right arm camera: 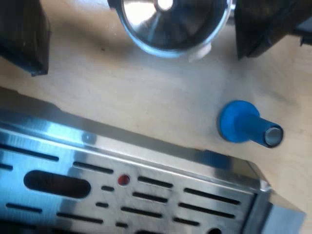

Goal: Put the handle in the coffee machine

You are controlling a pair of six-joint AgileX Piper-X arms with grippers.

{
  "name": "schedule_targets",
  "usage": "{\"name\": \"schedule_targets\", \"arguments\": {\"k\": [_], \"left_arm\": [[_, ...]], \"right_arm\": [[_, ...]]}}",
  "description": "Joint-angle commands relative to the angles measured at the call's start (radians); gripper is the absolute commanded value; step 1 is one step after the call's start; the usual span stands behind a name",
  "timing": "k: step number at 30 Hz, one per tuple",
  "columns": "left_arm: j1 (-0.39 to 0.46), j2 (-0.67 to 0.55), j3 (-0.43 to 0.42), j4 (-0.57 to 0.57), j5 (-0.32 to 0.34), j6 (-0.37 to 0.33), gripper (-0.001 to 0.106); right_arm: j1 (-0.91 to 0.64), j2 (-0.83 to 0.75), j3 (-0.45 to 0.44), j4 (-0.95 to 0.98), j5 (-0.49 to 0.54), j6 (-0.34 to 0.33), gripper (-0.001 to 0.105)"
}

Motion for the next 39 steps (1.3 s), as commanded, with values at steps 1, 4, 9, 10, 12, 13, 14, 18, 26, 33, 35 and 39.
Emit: {"name": "schedule_targets", "arguments": {"k": [1,4,9,10,12,13,14,18,26,33,35,39], "left_arm": [[0.015,-0.021,-0.052,0.045,0.051,-0.010,0.000],[0.037,-0.021,-0.088,0.091,0.085,-0.010,0.000],[0.099,-0.021,-0.137,0.147,0.111,-0.003,0.000],[0.116,-0.021,-0.139,0.147,0.111,-0.003,0.000],[0.141,-0.021,-0.139,0.152,0.111,-0.003,0.000],[0.158,-0.021,-0.139,0.158,0.111,-0.003,0.000],[0.174,-0.021,-0.142,0.168,0.111,0.003,0.000],[0.217,-0.021,-0.144,0.240,0.111,0.079,0.000],[0.289,-0.021,-0.150,0.343,0.111,0.152,0.000],[0.375,-0.021,-0.179,0.404,0.111,0.235,0.000],[0.389,-0.021,-0.186,0.421,0.109,0.273,0.000],[0.403,-0.021,-0.190,0.430,0.104,0.302,0.000]], "right_arm": [[0.001,-0.034,-0.008,-0.003,0.006,-0.039,0.078],[0.001,-0.052,-0.008,-0.003,0.006,-0.039,0.078],[0.001,-0.066,-0.008,-0.001,0.006,-0.039,0.078],[0.001,-0.070,-0.008,-0.001,0.006,-0.039,0.078],[0.003,-0.078,-0.008,0.003,0.006,-0.039,0.078],[0.013,-0.082,-0.008,0.002,0.024,-0.039,0.078],[0.030,-0.086,-0.008,0.002,0.057,-0.039,0.078],[0.109,-0.089,-0.008,0.002,0.159,-0.039,0.078],[0.306,-0.089,-0.008,0.002,0.428,0.037,0.078],[0.483,-0.089,0.048,-0.092,0.618,0.085,0.078],[0.525,-0.077,0.063,-0.122,0.676,0.098,0.078],[0.568,-0.044,0.063,-0.149,0.741,0.126,0.078]]}}
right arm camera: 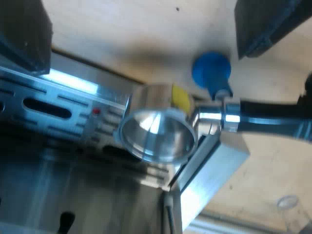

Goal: Put the handle in the coffee machine

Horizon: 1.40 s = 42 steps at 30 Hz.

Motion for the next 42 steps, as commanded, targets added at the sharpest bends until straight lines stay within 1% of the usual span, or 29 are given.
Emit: {"name": "schedule_targets", "arguments": {"k": [1,3,6,8,11,12,13,15,16,17,18,20,23,27,29,30,32,33,34,35,36,42], "left_arm": [[0.005,-0.010,-0.014,0.002,0.036,0.023,0.000],[0.011,-0.010,-0.014,0.002,0.035,0.023,0.000],[0.033,-0.010,-0.014,-0.001,0.035,0.033,0.000],[0.064,-0.008,-0.014,-0.003,0.037,0.058,0.000],[0.114,0.005,-0.014,-0.003,0.041,0.119,0.000],[0.126,0.010,-0.014,-0.003,0.044,0.129,0.000],[0.146,0.021,-0.014,-0.005,0.048,0.161,0.000],[0.150,0.023,-0.014,-0.005,0.048,0.161,0.000],[0.162,0.030,-0.014,-0.008,0.050,0.181,0.000],[0.197,0.055,-0.014,-0.015,0.064,0.221,0.000],[0.242,0.094,-0.014,-0.049,0.087,0.246,0.000],[0.288,0.140,-0.014,-0.092,0.131,0.267,0.000],[0.325,0.206,-0.014,-0.147,0.191,0.267,0.000],[0.331,0.285,-0.014,-0.212,0.195,0.269,0.000],[0.329,0.313,-0.014,-0.225,0.225,0.275,0.000],[0.329,0.328,-0.014,-0.238,0.251,0.277,0.000],[0.329,0.339,-0.014,-0.248,0.260,0.277,0.000],[0.329,0.354,-0.014,-0.263,0.262,0.283,0.000],[0.329,0.365,-0.014,-0.269,0.262,0.307,0.000],[0.329,0.376,-0.014,-0.275,0.260,0.334,0.000],[0.329,0.381,-0.014,-0.277,0.259,0.339,0.000],[0.327,0.423,-0.019,-0.293,0.262,0.343,0.000]], "right_arm": [[0.033,0.032,-0.002,-0.049,0.064,0.014,0.078],[0.053,0.060,-0.002,-0.091,0.088,0.014,0.078],[0.086,0.117,-0.002,-0.187,0.175,0.014,0.078],[0.106,0.155,-0.002,-0.247,0.238,0.014,0.078],[0.118,0.195,-0.002,-0.309,0.286,0.014,0.078],[0.118,0.200,-0.002,-0.321,0.288,0.014,0.078],[0.118,0.212,-0.002,-0.338,0.288,0.014,0.078],[0.118,0.231,-0.002,-0.361,0.296,0.006,0.078],[0.118,0.244,-0.002,-0.374,0.315,0.001,0.078],[0.118,0.255,-0.002,-0.380,0.329,-0.002,0.078],[0.118,0.261,-0.002,-0.383,0.338,-0.002,0.078],[0.118,0.284,-0.002,-0.392,0.339,-0.002,0.078],[0.118,0.310,-0.002,-0.408,0.339,-0.002,0.078],[0.115,0.347,-0.002,-0.456,0.342,-0.004,0.078],[0.115,0.370,-0.002,-0.495,0.366,-0.025,0.078],[0.115,0.380,-0.002,-0.518,0.377,-0.045,0.078],[0.115,0.390,-0.002,-0.532,0.386,-0.056,0.078],[0.112,0.415,-0.002,-0.597,0.409,-0.105,0.078],[0.112,0.426,-0.002,-0.631,0.409,-0.127,0.078],[0.112,0.438,-0.002,-0.658,0.409,-0.130,0.078],[0.108,0.443,-0.002,-0.670,0.411,-0.130,0.078],[0.079,0.477,-0.002,-0.743,0.408,-0.130,0.078]]}}
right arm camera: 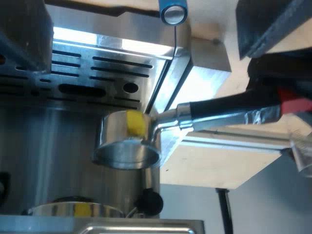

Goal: Put the handle in the coffee machine

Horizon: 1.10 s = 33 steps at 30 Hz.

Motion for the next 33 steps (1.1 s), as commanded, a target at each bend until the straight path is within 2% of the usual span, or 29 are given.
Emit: {"name": "schedule_targets", "arguments": {"k": [1,7,18,25,29,33], "left_arm": [[-0.004,0.014,-0.023,-0.022,0.064,0.012,0.000],[-0.004,0.068,-0.085,-0.019,0.069,0.012,0.000],[-0.086,0.157,-0.180,-0.004,0.055,0.024,0.000],[-0.095,0.208,-0.195,-0.006,0.066,0.013,0.000],[-0.128,0.224,-0.206,-0.006,0.066,0.013,0.000],[-0.169,0.227,-0.225,-0.006,0.026,0.013,0.000]], "right_arm": [[-0.039,0.018,-0.002,-0.049,0.015,-0.016,0.078],[-0.103,0.024,-0.002,-0.099,0.012,-0.014,0.078],[-0.133,0.087,-0.002,-0.170,-0.007,-0.014,0.078],[-0.157,0.144,-0.004,-0.299,-0.012,-0.082,0.078],[-0.185,0.158,-0.004,-0.353,-0.012,-0.121,0.078],[-0.214,0.160,-0.004,-0.362,-0.018,-0.121,0.078]]}}
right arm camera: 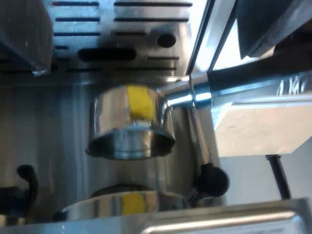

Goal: Put the handle in the coffee machine

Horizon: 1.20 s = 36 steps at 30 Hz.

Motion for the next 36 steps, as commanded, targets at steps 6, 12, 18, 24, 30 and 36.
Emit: {"name": "schedule_targets", "arguments": {"k": [6,12,18,24,30,36], "left_arm": [[-0.027,-0.002,-0.046,-0.036,0.045,-0.049,0.000],[-0.027,0.024,-0.067,-0.051,0.045,-0.085,0.000],[-0.027,0.024,-0.073,-0.070,0.045,-0.085,0.000],[-0.027,0.024,-0.073,-0.070,0.045,-0.085,0.000],[-0.027,0.024,-0.077,-0.068,0.045,-0.085,0.000],[-0.027,0.024,-0.114,-0.063,0.045,-0.127,0.000]], "right_arm": [[-0.052,-0.001,-0.004,-0.022,-0.046,-0.013,0.078],[-0.073,-0.001,-0.004,-0.022,-0.094,-0.013,0.078],[-0.078,-0.001,-0.004,-0.022,-0.094,-0.012,0.078],[-0.087,-0.001,-0.004,-0.036,-0.094,-0.012,0.078],[-0.090,-0.001,-0.004,-0.036,-0.094,-0.020,0.078],[-0.090,-0.001,-0.004,-0.036,-0.094,-0.020,0.078]]}}
